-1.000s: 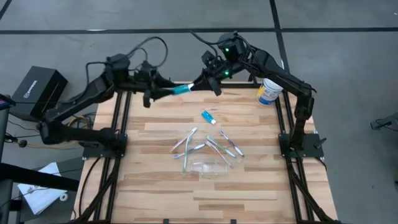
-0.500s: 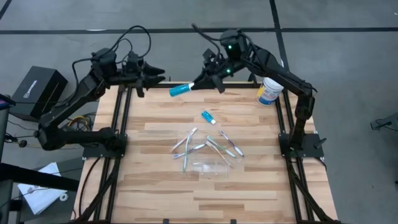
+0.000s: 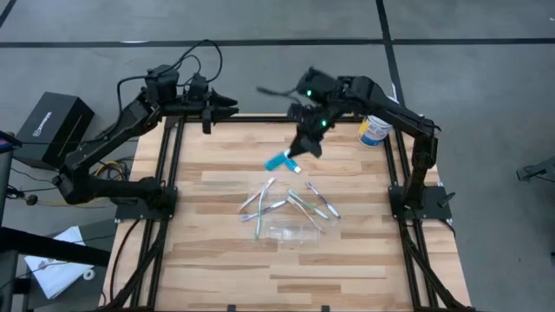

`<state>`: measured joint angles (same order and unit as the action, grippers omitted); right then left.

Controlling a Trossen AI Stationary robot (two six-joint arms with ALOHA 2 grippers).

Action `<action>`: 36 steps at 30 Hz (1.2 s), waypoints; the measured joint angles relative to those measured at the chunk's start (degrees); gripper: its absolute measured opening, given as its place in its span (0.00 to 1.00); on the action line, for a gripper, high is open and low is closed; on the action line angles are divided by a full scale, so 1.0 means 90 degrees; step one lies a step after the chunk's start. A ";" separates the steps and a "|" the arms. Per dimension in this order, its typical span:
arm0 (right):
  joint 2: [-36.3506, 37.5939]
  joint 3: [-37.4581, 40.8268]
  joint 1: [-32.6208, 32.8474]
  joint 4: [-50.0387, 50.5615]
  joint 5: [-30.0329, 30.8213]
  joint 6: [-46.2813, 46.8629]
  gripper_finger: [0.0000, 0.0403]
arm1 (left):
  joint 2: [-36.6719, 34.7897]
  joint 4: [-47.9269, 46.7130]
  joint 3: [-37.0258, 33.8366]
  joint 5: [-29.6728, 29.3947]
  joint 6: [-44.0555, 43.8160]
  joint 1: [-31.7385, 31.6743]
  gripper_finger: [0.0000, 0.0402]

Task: Pick & Place toothbrushing station
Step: Put the blue mouthwash into the transparent organizer

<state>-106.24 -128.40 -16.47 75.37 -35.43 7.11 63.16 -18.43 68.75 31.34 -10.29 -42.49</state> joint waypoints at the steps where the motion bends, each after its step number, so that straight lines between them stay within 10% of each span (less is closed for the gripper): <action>1: 0.0000 0.0000 0.0122 0.0207 0.0211 -0.0002 0.21 | 0.0037 0.0000 0.0000 -0.0001 -0.0001 -0.0001 0.42; 21: -0.0123 0.0226 0.2252 0.1263 0.1936 0.2872 0.21 | 0.0653 -0.0004 -0.0015 -0.0002 0.0666 0.0081 0.40; 36: -0.1700 -0.0228 0.3048 0.1407 0.1942 0.4249 0.21 | 0.0569 -0.0120 -0.0024 0.0050 0.1140 0.0025 0.40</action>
<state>-121.54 -130.45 10.96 88.03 -17.96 45.35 68.28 -19.51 68.53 31.80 -0.04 -42.27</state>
